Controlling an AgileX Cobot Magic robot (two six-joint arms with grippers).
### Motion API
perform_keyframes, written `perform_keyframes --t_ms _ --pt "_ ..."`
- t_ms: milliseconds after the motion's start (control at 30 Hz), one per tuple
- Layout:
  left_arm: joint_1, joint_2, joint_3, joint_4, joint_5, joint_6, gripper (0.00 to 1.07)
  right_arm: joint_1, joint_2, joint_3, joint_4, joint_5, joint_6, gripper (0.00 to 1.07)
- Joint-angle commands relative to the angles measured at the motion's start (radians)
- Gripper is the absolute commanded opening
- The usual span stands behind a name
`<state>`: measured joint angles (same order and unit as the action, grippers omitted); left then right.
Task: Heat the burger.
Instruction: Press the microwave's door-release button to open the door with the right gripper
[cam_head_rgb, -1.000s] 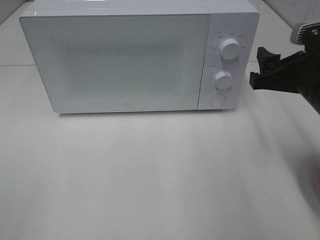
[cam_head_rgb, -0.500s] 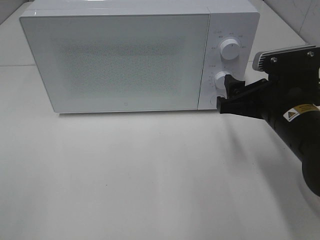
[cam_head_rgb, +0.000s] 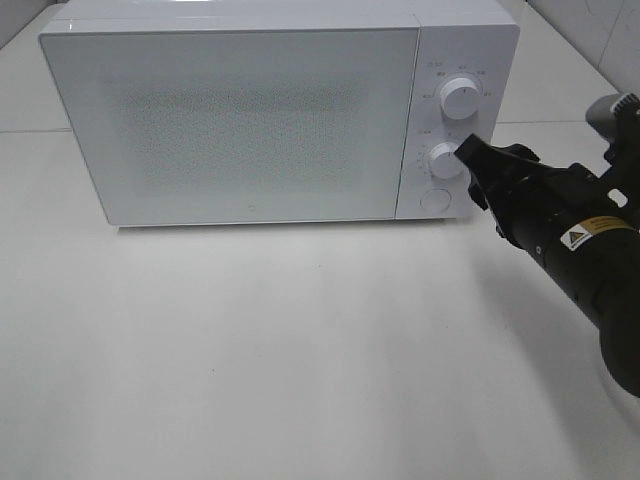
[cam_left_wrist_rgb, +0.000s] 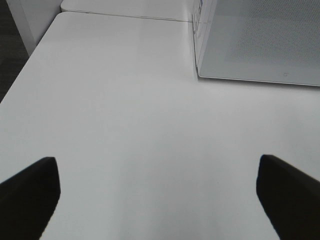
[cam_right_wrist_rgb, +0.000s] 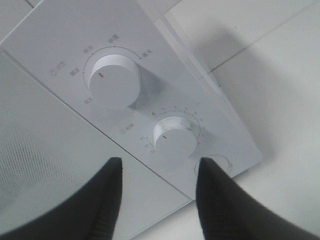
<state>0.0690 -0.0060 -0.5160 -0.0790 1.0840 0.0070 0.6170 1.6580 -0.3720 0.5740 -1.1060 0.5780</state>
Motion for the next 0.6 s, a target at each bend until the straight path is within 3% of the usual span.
perform_keyframes --t_ms 33,67,100,167,233,600 --pt "-0.002 -0.012 0.002 -0.006 -0.017 0.002 1.0 0.002 -0.002 0.003 -0.003 0.033 0.281 0.23" --pt "-0.002 -0.012 0.002 -0.006 -0.017 0.002 1.0 0.002 -0.002 0.003 -0.003 0.033 0.281 0.23" --pt "-0.002 -0.012 0.002 -0.006 -0.017 0.002 1.0 0.002 -0.002 0.003 -0.003 0.054 0.385 0.15" --pt "-0.002 -0.012 0.002 -0.006 -0.017 0.002 1.0 0.002 -0.002 0.003 -0.003 0.07 0.418 0.11" --pt "-0.002 -0.012 0.002 -0.006 -0.017 0.002 1.0 0.002 -0.002 0.003 -0.003 0.119 0.485 0.0" --pt "-0.002 -0.012 0.002 -0.006 -0.017 0.002 1.0 -0.004 -0.002 0.003 0.005 0.25 0.619 0.0"
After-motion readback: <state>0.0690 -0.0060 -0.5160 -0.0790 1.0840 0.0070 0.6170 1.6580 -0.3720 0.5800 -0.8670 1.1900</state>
